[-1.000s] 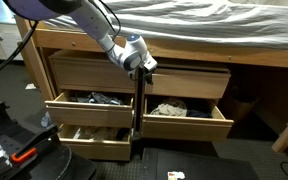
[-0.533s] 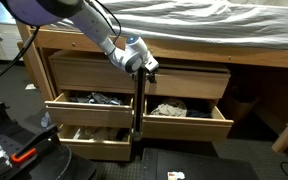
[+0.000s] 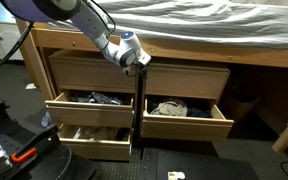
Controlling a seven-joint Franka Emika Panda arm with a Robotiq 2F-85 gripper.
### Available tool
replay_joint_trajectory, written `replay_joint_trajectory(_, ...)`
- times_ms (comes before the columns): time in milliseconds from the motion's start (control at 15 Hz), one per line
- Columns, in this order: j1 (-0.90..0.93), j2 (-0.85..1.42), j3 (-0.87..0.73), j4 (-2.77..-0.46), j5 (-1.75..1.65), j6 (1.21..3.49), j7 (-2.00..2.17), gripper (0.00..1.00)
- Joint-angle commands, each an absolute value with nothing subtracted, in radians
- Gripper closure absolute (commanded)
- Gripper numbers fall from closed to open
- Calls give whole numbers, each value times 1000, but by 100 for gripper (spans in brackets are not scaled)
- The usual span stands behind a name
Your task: Close the top right drawer
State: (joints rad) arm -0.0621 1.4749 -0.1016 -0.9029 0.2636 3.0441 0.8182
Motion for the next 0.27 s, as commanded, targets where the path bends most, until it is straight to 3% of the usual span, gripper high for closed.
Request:
replay_joint_trajectory(0, -55, 1475, -108, -902, 288, 3043, 802, 0)
replay_joint_trajectory(200, -63, 1475, -117, -902, 288, 3043, 803, 0)
